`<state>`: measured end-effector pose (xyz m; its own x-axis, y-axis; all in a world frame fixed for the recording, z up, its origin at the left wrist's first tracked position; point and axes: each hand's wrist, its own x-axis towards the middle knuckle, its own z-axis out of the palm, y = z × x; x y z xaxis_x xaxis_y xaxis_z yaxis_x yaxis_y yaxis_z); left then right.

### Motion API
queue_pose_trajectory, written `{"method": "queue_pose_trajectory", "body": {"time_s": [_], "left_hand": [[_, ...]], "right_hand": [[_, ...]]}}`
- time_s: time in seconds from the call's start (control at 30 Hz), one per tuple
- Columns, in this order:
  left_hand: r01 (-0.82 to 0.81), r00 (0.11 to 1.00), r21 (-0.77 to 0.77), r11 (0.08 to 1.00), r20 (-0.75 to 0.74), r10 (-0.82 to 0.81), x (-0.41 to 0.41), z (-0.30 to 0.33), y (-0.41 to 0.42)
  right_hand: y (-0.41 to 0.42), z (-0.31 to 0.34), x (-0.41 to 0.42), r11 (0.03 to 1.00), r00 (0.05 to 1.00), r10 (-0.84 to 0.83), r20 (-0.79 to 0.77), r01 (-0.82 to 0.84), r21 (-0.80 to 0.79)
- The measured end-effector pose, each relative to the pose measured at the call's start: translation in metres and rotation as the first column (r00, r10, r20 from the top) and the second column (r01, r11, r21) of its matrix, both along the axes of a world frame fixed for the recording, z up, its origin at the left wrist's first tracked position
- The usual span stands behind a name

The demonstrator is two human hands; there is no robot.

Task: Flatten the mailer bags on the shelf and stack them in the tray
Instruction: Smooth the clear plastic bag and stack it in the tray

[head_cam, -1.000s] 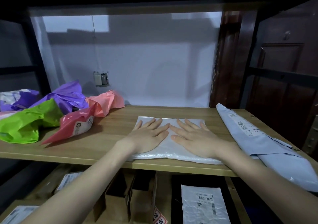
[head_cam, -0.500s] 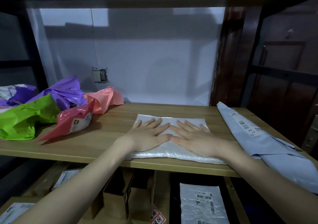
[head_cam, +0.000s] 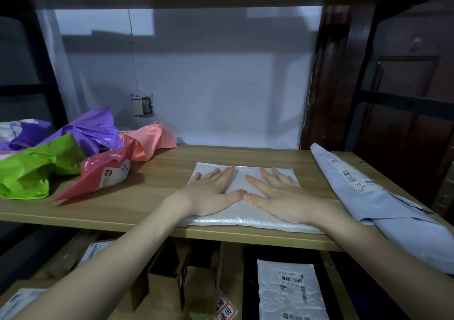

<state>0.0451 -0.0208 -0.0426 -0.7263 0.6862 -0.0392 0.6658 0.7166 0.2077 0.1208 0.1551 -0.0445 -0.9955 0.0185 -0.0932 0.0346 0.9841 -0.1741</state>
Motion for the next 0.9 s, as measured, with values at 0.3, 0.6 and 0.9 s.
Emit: {"method": "queue_pose_trajectory", "body": {"time_s": [0.3,0.6,0.9], "left_hand": [[-0.044,0.999,-0.01,0.999,0.003,0.044,-0.0003,-0.001,0.0017],[-0.038,0.999,-0.04,0.998,0.001,0.038,-0.0017,-0.002,0.0021],[-0.077,0.996,0.152,0.985,-0.027,0.082,-0.0043,-0.0084,0.0018]], "right_hand": [[-0.0018,0.0011,0.001,0.999,1.0,-0.017,0.02,0.016,0.033],[-0.0003,-0.0011,-0.0018,1.0,1.0,-0.019,0.023,0.018,0.024],[-0.0001,-0.0032,-0.0018,1.0,1.0,-0.018,-0.018,0.018,0.004]]}}
